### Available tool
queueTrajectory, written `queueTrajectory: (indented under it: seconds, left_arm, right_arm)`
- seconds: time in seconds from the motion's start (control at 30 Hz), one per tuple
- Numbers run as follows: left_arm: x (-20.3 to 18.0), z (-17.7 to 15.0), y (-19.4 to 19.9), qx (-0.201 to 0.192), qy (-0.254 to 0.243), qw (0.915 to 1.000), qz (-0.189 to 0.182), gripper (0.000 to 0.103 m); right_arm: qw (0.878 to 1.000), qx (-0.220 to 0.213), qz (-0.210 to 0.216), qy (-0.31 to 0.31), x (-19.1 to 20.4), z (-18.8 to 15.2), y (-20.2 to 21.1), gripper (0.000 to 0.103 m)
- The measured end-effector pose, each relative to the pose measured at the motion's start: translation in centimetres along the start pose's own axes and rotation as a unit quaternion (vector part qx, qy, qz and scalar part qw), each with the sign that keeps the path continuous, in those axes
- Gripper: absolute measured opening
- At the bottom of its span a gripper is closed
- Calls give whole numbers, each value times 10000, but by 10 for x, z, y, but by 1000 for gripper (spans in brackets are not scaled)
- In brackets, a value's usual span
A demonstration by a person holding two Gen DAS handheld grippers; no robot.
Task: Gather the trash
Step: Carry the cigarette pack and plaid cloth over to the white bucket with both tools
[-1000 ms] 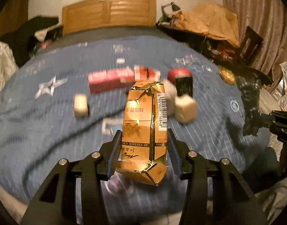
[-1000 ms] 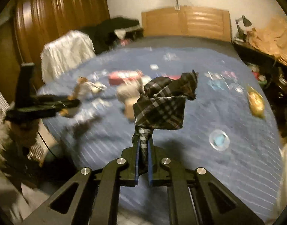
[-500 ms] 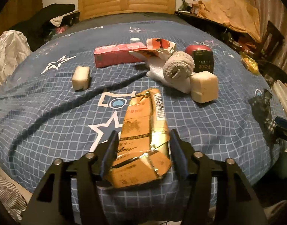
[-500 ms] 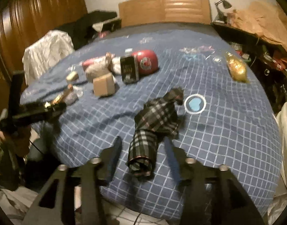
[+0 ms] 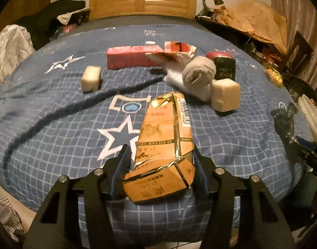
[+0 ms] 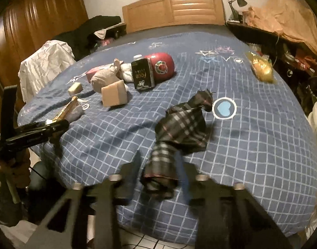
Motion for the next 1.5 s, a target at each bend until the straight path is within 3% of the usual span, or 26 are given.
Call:
queueTrajectory:
  seconds: [0.07,0.17,0.57,0.77,1.03,1.3,1.5]
  left_arm:
    - [-3,2,5,-71,-1,10000,58,47]
    - [-7,8,14,-195,-45,9992,346,47]
    - [-30,28,51,-766,-304,9877,1330,46]
    - [-45,38,62,-925,-501,9834,1481,46]
    - [-118,76,66,-1347,-914,9814,1015,46]
    - [-240,118,49,-1633,-1346,9773,37,46]
    - [-341,130,33,-1652,-1705,9683,-781,46]
  right_arm:
    - [10000,-87,-1,-25,-1,1,4,13]
    - [9996,-280,-9,2,0,7,13,9]
    - [9950,-791,22,610,24,10,48,8]
    - [9922,-1104,-109,561,13,18,74,8]
    - [9834,-1658,-666,317,-39,42,124,8]
    - [9624,-2094,-1730,-36,-142,62,197,8]
    - [9430,-2171,-2505,-316,-225,56,248,8]
Point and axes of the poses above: each gripper's, at about its wrist camera, not at the fingertips, and y roughly against the way its jaws point, x to its left, z to its top, the point moved 5 cm from there along -y, roughly the way its jaws point, and after that the axes turned 11 degrees about -x, right-handed, at the moved point
